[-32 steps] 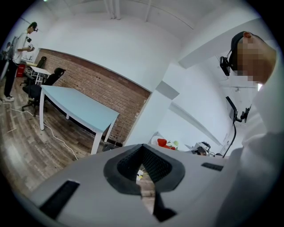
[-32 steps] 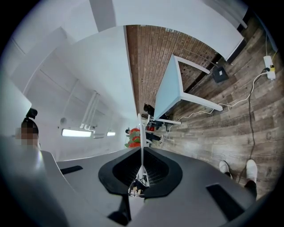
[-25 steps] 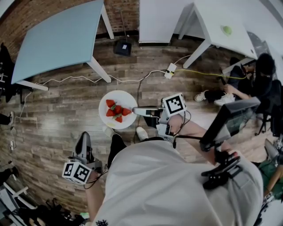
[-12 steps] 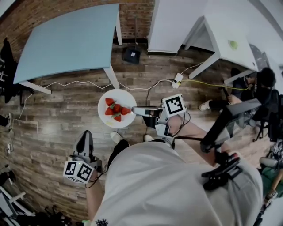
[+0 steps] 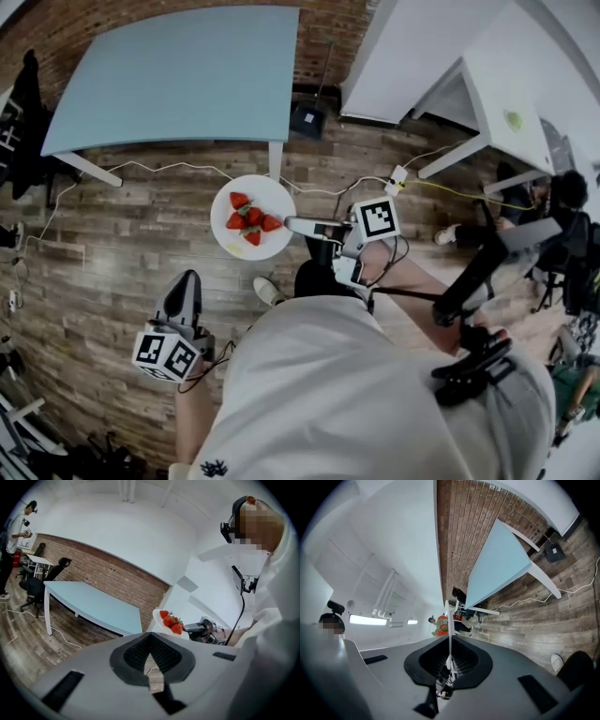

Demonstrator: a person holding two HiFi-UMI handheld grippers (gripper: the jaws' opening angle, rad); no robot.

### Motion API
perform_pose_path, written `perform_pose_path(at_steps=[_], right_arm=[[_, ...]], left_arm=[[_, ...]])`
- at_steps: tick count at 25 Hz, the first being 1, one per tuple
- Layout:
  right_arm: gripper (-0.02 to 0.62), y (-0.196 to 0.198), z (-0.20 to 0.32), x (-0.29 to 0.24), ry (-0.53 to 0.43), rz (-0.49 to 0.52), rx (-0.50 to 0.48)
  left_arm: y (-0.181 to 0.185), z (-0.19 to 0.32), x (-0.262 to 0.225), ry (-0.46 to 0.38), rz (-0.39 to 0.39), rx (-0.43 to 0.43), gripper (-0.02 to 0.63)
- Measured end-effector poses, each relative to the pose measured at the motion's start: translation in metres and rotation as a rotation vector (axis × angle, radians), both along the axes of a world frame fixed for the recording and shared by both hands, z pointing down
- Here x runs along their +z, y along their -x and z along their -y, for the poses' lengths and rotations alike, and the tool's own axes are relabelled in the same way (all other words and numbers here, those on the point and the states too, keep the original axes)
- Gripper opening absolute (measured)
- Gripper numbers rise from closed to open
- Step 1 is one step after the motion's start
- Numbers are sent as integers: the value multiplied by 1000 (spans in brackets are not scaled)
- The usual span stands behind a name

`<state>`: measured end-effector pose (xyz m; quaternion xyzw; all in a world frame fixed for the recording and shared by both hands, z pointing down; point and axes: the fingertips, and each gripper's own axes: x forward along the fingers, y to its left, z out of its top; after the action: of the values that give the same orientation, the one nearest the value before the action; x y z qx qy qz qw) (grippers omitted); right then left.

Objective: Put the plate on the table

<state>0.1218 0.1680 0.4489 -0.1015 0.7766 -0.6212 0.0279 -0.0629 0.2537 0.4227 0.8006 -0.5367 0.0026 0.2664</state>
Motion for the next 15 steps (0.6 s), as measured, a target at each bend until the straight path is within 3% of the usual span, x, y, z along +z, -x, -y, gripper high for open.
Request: perform_pose_path(at_steps=[5,11,15], right_arm=[[14,43,12,-4,30,-24,-4],[15,100,42,-6,6,-49,-97],[14,136,74,-4,4,-45,-142]], left_arm=[[46,0,-8,-27,-33,-43,2],[94,-8,0,-30,-60,-178,2],[123,10,6,-22,-62,-224,2]])
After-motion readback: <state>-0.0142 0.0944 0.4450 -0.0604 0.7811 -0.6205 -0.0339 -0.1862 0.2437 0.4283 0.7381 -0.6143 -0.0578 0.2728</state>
